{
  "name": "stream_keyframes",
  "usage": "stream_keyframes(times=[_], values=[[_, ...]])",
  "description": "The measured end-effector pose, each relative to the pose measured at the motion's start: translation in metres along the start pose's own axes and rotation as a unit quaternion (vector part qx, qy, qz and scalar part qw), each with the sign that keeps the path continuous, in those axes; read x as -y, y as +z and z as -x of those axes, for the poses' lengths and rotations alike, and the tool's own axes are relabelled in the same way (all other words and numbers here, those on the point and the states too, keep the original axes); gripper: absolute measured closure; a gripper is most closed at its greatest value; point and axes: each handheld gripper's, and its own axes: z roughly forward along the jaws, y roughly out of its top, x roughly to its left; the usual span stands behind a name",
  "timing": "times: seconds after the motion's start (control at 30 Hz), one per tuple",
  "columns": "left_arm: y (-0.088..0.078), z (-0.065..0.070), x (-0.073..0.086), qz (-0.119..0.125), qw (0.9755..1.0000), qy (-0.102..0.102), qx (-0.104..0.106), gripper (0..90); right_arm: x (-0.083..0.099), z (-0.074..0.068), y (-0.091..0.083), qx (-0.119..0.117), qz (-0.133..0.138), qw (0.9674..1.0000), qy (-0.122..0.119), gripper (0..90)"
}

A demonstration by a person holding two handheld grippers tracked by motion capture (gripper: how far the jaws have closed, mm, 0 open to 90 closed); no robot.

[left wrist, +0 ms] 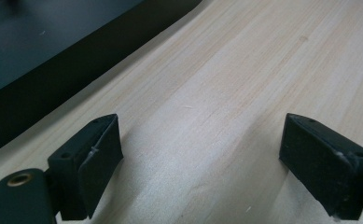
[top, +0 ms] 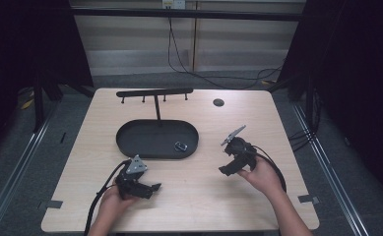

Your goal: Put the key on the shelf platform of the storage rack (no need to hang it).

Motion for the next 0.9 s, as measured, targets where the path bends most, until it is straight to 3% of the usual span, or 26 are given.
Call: stream_keyframes(times=[0.9], values=[[0.0,0.0,0.0,0.0,1.0,0.0,0.0,12.5,0.045,0.004,0.003,-0.003,0.015,0.9994,0.029,20.9]])
